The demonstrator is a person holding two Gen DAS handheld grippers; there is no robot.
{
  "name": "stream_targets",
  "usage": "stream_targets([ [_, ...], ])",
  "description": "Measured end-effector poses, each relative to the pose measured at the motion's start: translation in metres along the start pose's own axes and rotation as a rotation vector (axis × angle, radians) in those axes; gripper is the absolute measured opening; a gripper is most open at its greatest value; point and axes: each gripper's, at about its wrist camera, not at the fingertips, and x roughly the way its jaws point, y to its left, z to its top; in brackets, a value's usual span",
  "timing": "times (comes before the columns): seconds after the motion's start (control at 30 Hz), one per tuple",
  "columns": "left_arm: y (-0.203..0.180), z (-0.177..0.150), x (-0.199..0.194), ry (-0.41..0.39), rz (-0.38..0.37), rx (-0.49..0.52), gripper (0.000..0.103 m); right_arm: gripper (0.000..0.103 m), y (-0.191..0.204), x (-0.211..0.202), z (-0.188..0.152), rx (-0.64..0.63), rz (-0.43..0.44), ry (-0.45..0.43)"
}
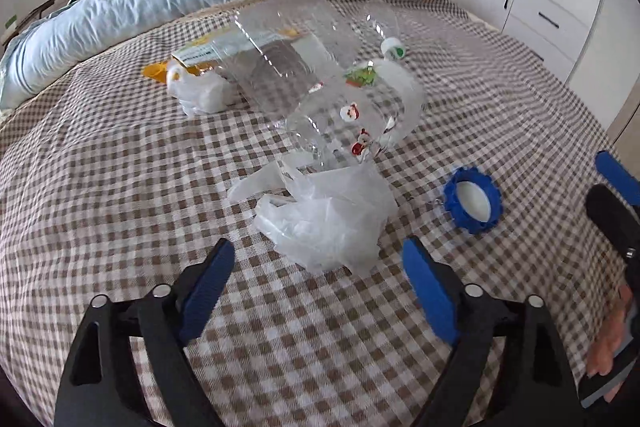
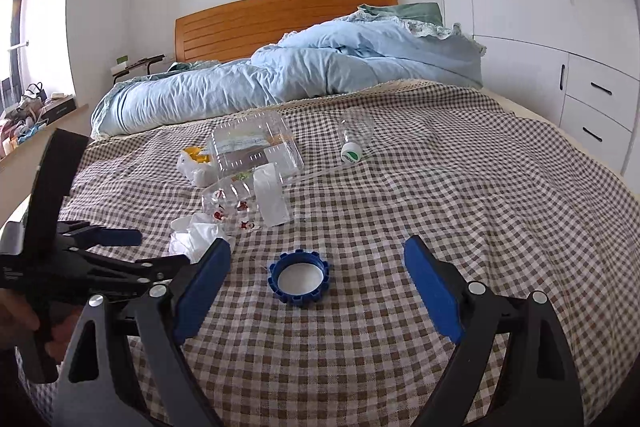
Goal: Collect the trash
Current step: 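Grasp the crumpled white plastic bag with the left gripper, then grasp the clear plastic bottle and container with the right gripper and lift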
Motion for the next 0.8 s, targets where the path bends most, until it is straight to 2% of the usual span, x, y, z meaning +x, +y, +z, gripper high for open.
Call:
stream_targets([
  [0.03,0.000,0.002,0.009,0.028,0.007,-0.004,0.068,0.085,-0.002,0.001,0.000,0.011,0.002,0.002],
  [0.07,0.001,0.001,0.015,0.045,-0.002,-0.022,0.048,0.085,-0.003,0.003,0.000,0.017,0.004,0.004],
  [0.1,0.003,-0.001,0.017,0.053,-0.011,-0.043,0.034,0.085,-0.004,0.004,0.000,0.019,0.004,0.006],
  [0.17,0.008,-0.006,0.009,0.031,-0.029,-0.061,0.019,0.085,-0.002,0.005,-0.001,0.012,0.003,0.010],
  [0.2,0.011,-0.008,0.000,0.016,-0.029,-0.063,0.015,0.085,-0.001,0.005,-0.001,0.010,0.004,0.009],
  [0.3,0.026,-0.017,-0.036,-0.058,-0.029,-0.098,0.012,0.085,0.005,0.002,0.005,-0.010,0.021,0.005],
  [0.37,0.038,-0.023,-0.060,-0.122,-0.001,-0.100,0.011,0.085,0.010,0.002,0.015,-0.047,0.051,0.004],
  [0.5,0.063,-0.046,-0.102,-0.228,0.042,-0.129,0.011,0.085,0.020,0.033,0.056,-0.047,0.204,0.119],
  [0.53,0.072,-0.049,-0.110,-0.248,0.041,-0.136,0.011,0.085,0.025,0.045,0.066,-0.040,0.208,0.135],
  [0.6,0.094,-0.050,-0.121,-0.277,0.048,-0.179,0.011,0.085,0.048,0.065,0.082,-0.121,0.130,0.150],
  [0.7,0.130,-0.051,-0.128,-0.298,0.050,-0.298,0.011,0.085,0.098,0.096,0.096,-0.296,0.070,0.169],
  [0.8,0.158,-0.059,-0.125,-0.300,0.062,-0.379,0.011,0.085,0.160,0.139,0.096,-0.492,-0.074,0.183],
])
